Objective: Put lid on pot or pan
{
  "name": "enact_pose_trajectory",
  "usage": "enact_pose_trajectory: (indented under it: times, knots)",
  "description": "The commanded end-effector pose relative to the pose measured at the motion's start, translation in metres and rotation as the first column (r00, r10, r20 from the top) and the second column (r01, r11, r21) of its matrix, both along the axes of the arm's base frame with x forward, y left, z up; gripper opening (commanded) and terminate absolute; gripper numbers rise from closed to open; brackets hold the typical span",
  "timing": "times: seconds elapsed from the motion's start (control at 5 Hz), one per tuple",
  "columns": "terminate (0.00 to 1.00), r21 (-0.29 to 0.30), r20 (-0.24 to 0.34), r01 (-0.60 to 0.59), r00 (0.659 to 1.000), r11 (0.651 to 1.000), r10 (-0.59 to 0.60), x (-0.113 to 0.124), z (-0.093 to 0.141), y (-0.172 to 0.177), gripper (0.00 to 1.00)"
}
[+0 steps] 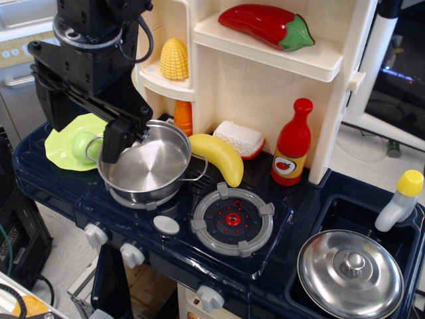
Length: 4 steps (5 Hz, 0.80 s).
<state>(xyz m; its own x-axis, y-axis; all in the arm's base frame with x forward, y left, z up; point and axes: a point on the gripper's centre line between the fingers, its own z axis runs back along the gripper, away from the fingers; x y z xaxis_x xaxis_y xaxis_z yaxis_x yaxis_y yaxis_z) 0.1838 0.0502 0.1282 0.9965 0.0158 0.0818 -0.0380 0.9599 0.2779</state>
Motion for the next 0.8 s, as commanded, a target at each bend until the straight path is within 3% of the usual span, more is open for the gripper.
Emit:
enact_pose_trajectory:
  times: [0.0, 0.2, 0.4, 0.6]
  knots:
    - [0.0, 0.0, 0.0, 0.0, 1.0, 1.0, 0.0, 0.0, 0.0, 0.0, 1.0]
    - [0.0, -0.042, -0.02, -0.002, 1.0, 0.999, 0.001, -0.002, 0.0, -0.044, 1.0]
    - [0.0, -0.049, 0.029, -0.052, 0.998, 0.997, 0.053, -0.007, 0.012, -0.094, 1.0]
    - [0.0, -0.126, 0.031, -0.071, 0.997, 0.99, 0.075, 0.001, 0.004, -0.142, 1.0]
